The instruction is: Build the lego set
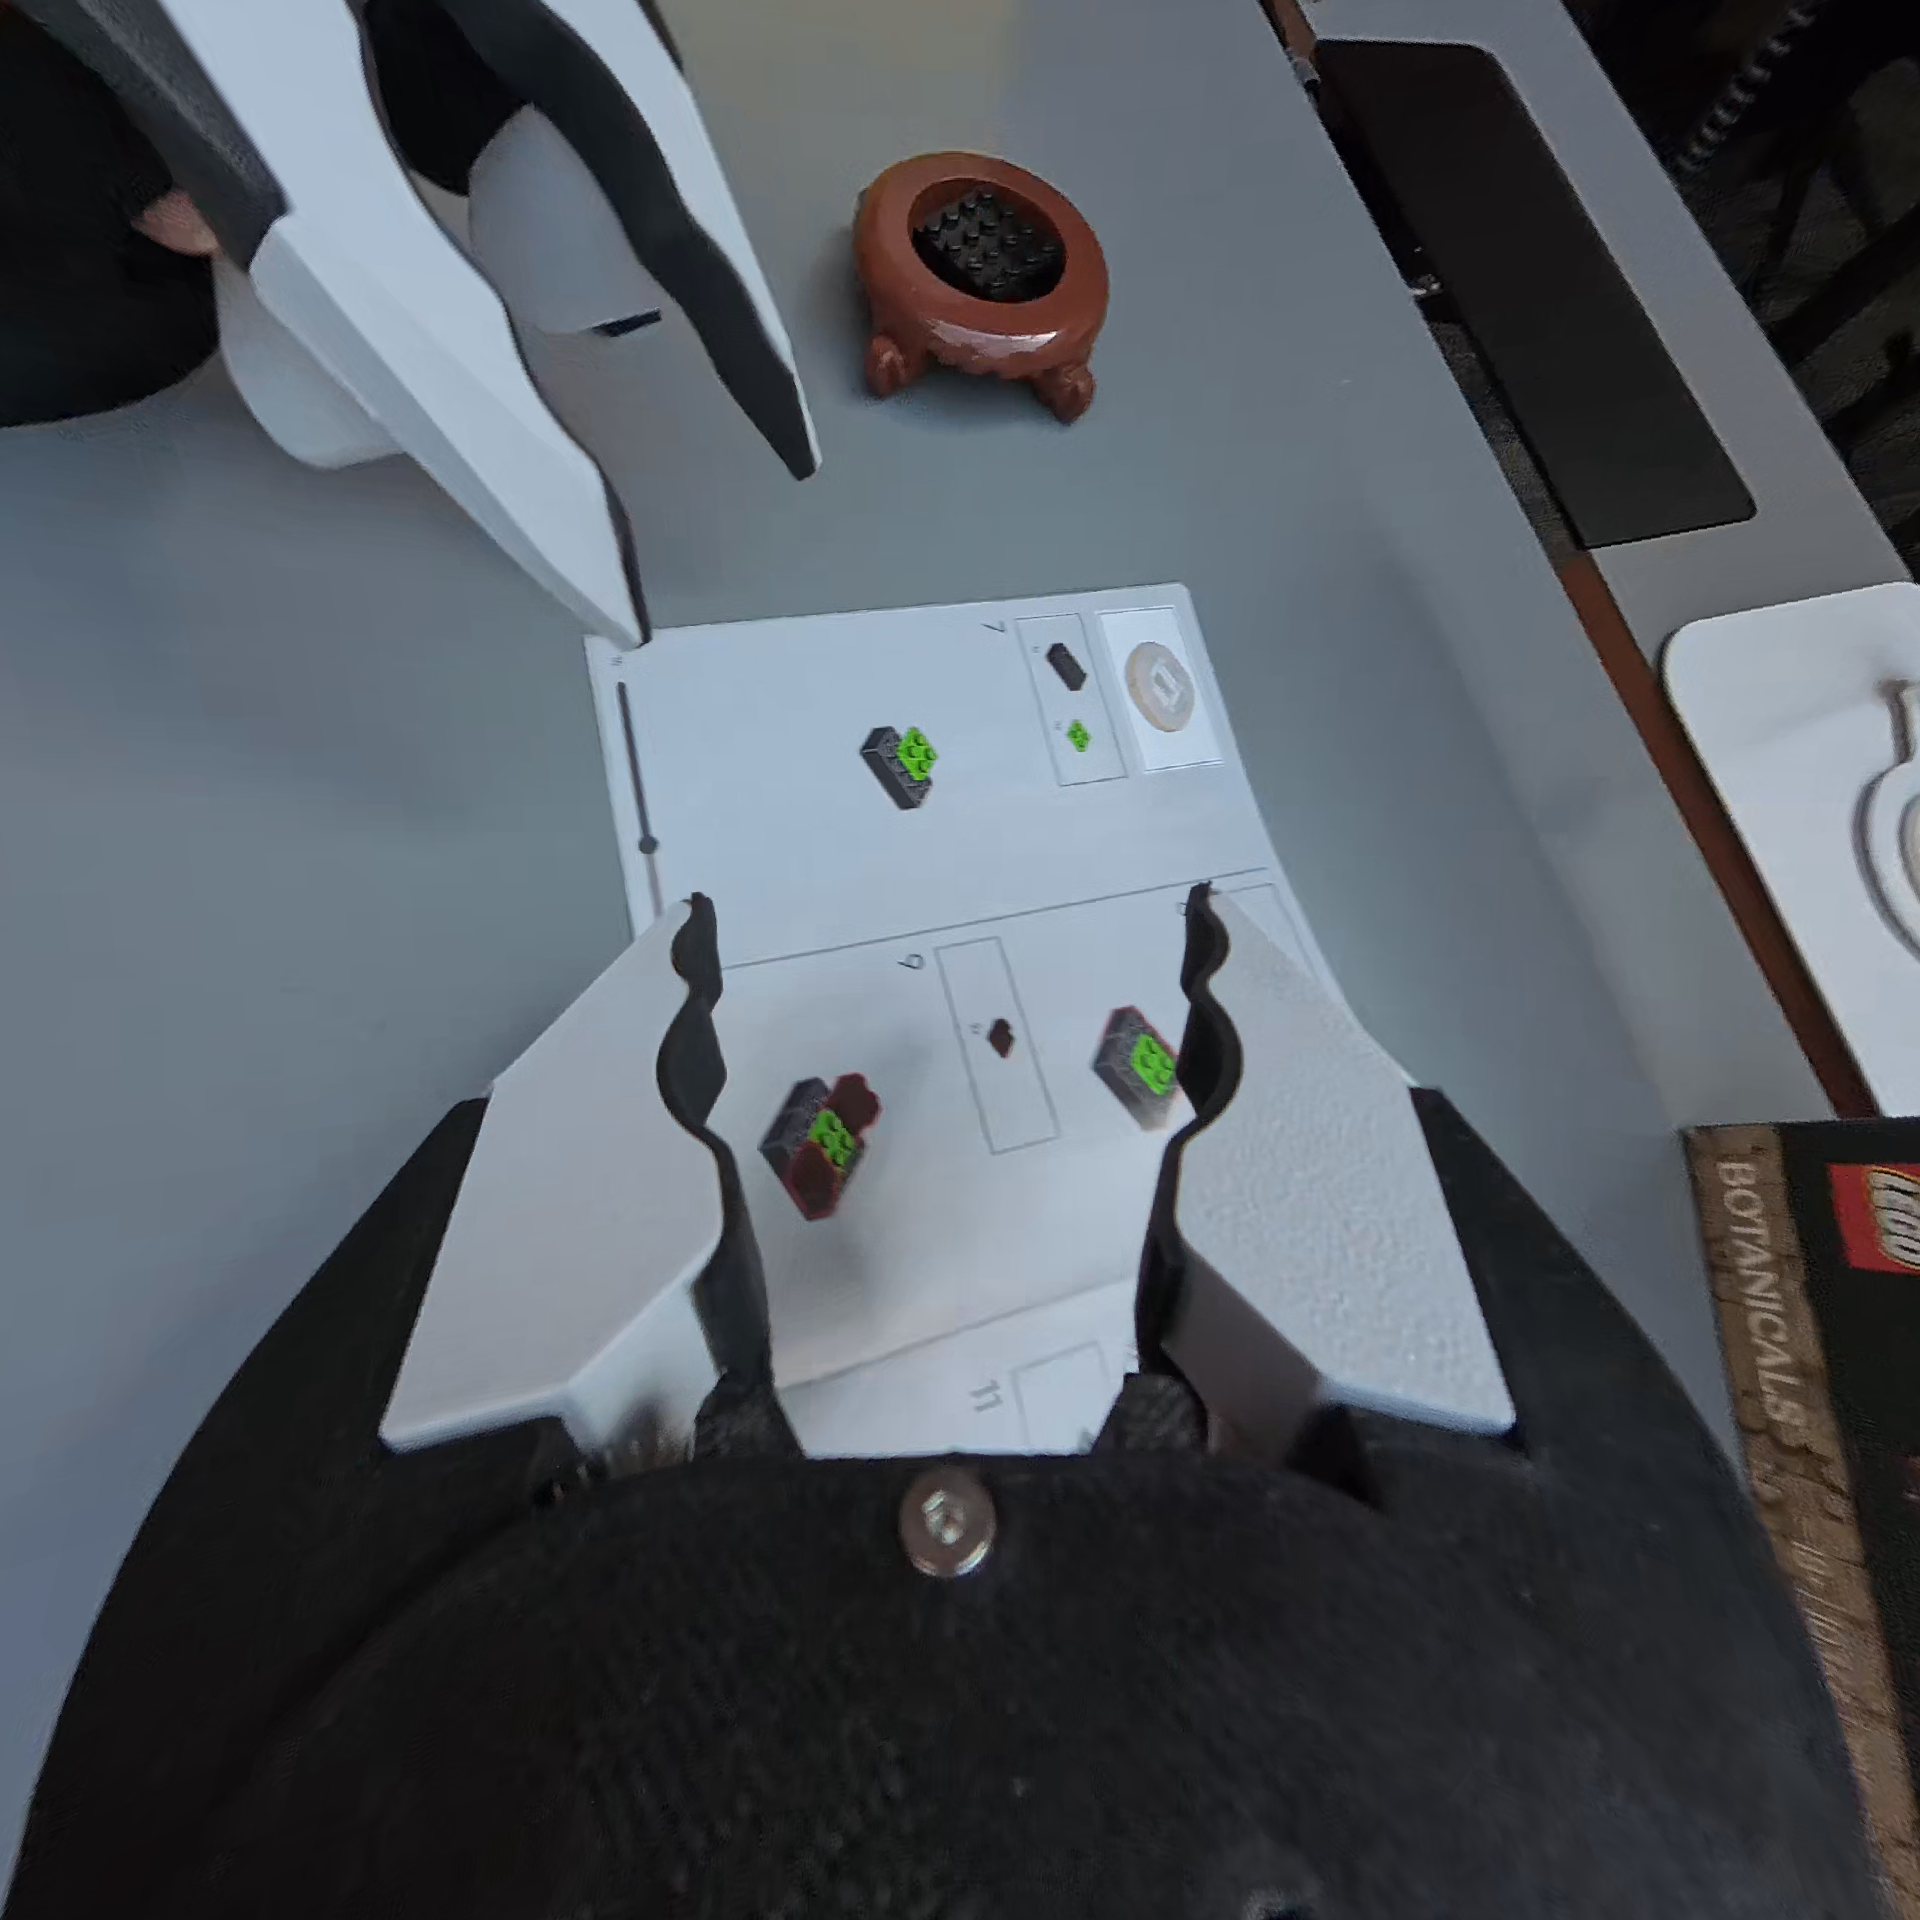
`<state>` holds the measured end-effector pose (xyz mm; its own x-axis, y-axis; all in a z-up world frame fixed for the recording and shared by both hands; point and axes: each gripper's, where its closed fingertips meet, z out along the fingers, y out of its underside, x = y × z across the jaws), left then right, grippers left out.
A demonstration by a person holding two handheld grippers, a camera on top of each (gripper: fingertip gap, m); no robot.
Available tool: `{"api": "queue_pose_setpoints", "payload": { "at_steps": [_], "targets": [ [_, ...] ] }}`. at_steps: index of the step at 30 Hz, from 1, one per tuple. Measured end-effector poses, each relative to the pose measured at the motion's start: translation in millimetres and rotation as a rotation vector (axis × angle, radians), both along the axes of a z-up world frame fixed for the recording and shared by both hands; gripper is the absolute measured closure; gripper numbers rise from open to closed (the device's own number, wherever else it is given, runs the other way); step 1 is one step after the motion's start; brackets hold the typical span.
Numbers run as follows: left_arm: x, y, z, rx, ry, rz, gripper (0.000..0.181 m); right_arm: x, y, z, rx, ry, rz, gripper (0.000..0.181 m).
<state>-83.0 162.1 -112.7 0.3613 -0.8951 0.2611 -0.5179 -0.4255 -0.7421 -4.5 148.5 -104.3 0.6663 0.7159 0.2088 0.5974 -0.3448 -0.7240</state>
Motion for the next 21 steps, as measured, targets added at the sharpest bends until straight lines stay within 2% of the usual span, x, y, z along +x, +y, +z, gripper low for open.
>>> {"api": "queue_pose_setpoints", "payload": {
  "at_steps": [3,6,10,12,14,17,18,19,21],
  "targets": [
    [22,-2,-13,-0.021,0.030,0.082,0.103,32,18,16,-0.073,0.028,0.034,0.090],
    [36,-6,-23,-0.021,0.018,0.158,0.097,42,23,21,-0.228,0.214,0.088,0.088],
    [34,-10,-35,0.017,0.051,0.226,0.089,38,19,7,-0.264,0.307,0.179,0.086],
    [36,-16,-36,0.002,0.033,0.235,0.083,40,15,-9,-0.283,0.238,0.214,0.087],
    [41,-25,-33,-0.021,0.002,0.211,0.086,44,8,-19,-0.317,0.181,0.229,0.091],
    [45,-31,-19,-0.001,-0.073,0.154,0.093,44,-4,-17,-0.330,0.187,0.281,0.108],
    [47,-35,-11,0.014,-0.104,0.100,0.103,49,-7,-17,-0.337,0.171,0.276,0.117],
    [46,-39,-5,0.039,-0.108,0.031,0.121,54,-9,-18,-0.344,0.151,0.268,0.126],
    [30,-21,-1,0.169,0.006,0.003,0.140,65,-10,-18,-0.328,0.127,0.254,0.140]
  ]
}}
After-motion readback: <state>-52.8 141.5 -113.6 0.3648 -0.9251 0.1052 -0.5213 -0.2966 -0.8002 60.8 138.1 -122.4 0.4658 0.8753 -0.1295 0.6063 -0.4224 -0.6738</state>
